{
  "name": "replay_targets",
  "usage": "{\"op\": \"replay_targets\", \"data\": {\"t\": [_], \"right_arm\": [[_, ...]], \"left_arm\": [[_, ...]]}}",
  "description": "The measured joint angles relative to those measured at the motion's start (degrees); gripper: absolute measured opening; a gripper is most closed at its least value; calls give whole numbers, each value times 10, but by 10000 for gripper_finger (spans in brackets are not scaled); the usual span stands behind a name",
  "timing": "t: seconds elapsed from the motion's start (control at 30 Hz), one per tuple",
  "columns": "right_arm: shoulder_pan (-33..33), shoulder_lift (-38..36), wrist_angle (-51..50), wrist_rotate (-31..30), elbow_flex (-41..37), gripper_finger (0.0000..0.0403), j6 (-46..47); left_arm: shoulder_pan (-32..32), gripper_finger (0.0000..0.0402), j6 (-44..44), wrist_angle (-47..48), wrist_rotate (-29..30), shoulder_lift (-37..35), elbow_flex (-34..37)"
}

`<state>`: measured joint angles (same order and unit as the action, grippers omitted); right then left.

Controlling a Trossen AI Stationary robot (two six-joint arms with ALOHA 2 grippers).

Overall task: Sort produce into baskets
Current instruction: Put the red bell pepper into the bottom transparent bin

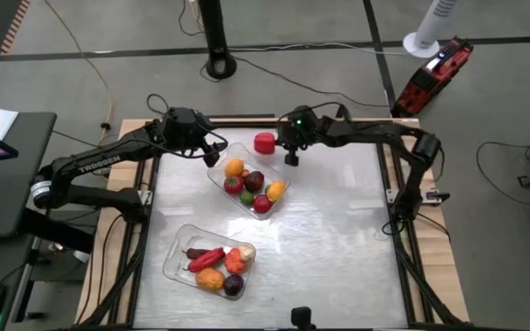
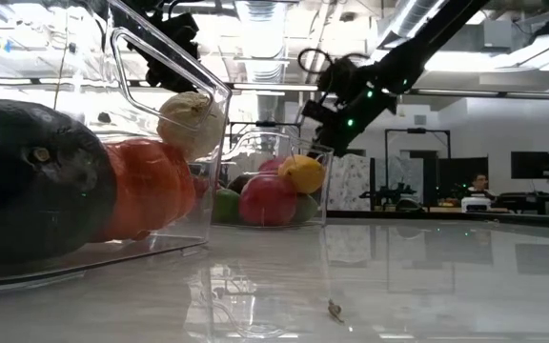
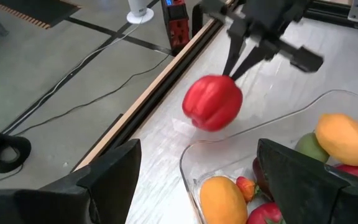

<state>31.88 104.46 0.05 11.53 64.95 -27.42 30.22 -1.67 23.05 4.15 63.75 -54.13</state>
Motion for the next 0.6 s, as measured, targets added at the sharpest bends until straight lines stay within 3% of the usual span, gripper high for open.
{"op": "replay_targets", "data": {"t": [0.33,0.6], "right_arm": [[-47,-101,-65,-13,0,46,-1],[-129,-104,-75,4,0,157,5]], "left_arm": [[0,309,2,-13,2,-4,0],[-38,309,-21,-52,3,-27,-1]]}}
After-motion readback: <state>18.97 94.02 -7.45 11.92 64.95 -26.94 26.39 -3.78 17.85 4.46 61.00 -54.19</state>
